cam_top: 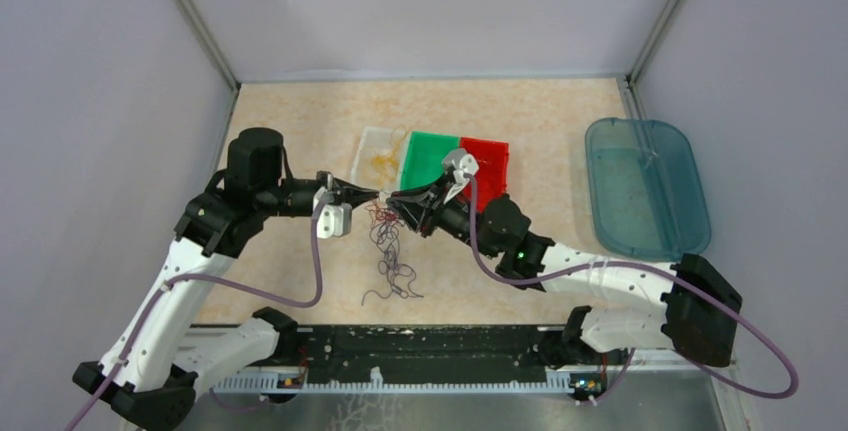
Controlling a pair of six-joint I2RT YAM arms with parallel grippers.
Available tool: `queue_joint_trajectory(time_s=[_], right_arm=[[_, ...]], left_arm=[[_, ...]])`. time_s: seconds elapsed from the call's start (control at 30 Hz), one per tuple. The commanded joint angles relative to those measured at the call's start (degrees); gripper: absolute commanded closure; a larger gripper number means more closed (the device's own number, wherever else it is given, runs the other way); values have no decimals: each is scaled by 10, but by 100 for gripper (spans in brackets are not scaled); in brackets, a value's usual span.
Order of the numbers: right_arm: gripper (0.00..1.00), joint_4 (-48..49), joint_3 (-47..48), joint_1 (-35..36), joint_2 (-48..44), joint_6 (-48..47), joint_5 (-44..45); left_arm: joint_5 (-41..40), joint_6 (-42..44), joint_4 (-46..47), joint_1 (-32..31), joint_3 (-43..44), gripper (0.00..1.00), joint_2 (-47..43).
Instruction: Untangle the cables
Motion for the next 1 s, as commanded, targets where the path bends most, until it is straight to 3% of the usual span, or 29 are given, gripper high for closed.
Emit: queue_joint_trajectory(time_s=[0.0,0.1,0.2,0.57,0.87,0.97], right_arm=[[85,59,11,10,-6,-9,163],[94,61,-11,10,-34,-8,264],[90,54,-35,9,-77,-10,344],[93,-3,-82,9,-160,-31,444],[84,-65,-118,7,-250,-23,477],[72,-69,-130,5,-276,-31,447]], left_arm=[[-2,13,11,-6,-5,100,-6],[-12,24,9,-6,-11,100,-13],[-21,23,13,-6,-13,100,-16],[-40,21,27,-6,-7,100,-19],[-45,29,29,-6,-1,100,-20],[-40,28,32,-6,8,100,-17]])
